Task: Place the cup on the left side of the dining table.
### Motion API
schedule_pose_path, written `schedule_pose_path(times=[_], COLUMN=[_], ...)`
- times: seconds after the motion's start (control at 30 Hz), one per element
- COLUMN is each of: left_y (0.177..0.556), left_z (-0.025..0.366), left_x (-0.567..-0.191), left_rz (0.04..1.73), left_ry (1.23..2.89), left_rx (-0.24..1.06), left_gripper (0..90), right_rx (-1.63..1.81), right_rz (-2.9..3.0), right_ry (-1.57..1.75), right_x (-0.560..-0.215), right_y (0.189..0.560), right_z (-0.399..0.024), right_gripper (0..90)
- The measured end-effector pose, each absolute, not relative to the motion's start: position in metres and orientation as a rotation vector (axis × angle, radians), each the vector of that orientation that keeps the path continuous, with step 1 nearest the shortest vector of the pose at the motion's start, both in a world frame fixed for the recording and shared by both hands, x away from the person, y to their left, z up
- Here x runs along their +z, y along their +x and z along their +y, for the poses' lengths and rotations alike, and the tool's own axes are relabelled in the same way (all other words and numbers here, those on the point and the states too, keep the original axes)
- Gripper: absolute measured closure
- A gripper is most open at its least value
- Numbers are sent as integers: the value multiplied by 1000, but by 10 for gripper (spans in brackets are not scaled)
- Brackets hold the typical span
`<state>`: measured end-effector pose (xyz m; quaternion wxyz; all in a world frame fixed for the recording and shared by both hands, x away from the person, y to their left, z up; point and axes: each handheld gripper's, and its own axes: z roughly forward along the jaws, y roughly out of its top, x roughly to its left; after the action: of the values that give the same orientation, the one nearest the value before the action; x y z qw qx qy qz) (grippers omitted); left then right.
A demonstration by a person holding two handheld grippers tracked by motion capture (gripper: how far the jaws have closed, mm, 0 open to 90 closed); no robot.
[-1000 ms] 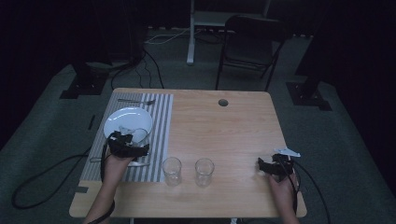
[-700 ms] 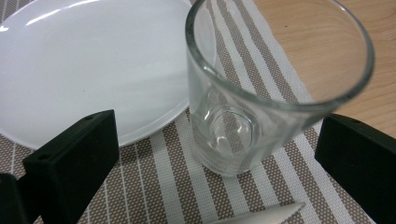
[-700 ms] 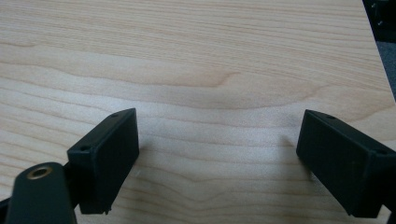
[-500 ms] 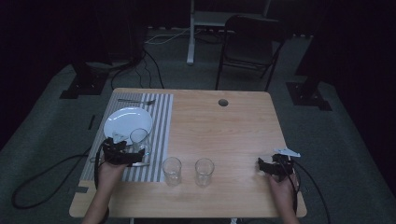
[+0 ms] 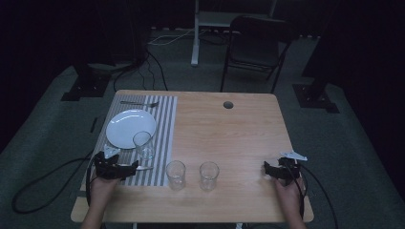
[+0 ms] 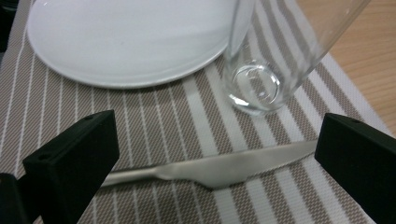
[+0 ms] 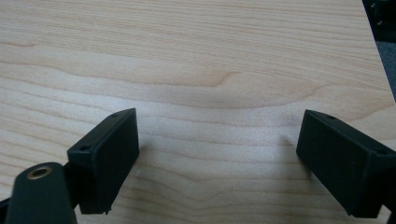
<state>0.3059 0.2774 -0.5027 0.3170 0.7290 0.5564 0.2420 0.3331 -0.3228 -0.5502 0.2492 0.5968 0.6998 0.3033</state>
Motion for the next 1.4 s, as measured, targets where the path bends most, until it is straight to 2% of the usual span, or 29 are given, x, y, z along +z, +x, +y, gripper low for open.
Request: schedule_pose_path(times=[0.33,0.57,0.73,0.8,1.0,1.13,1.4], left_y=[292,282,274,270,268,268,271], left_z=[295,307,316,316,315,313,313], left_x=[-515,-524,-528,-531,-537,-539,-545], left_rz=[1494,1528,1553,1574,1608,1627,1642], left_ry=[1898,1935,1895,1903,1910,1913,1904], left_rx=[626,655,672,695,655,705,663], left_gripper=[4,3,3,4,3,3,3], right_rx=[826,825,825,825,825,825,825], right_rz=[1906,1906,1906,1906,1907,1907,1907], right_ry=[1626,1627,1627,1627,1626,1626,1626], right_x=[-550,-550,-550,-550,-550,-550,-550], right_y=[333,333,333,332,332,332,332], right_z=[-323,-323,-323,-323,-323,-323,-323], right_gripper=[126,126,126,126,126,126,126])
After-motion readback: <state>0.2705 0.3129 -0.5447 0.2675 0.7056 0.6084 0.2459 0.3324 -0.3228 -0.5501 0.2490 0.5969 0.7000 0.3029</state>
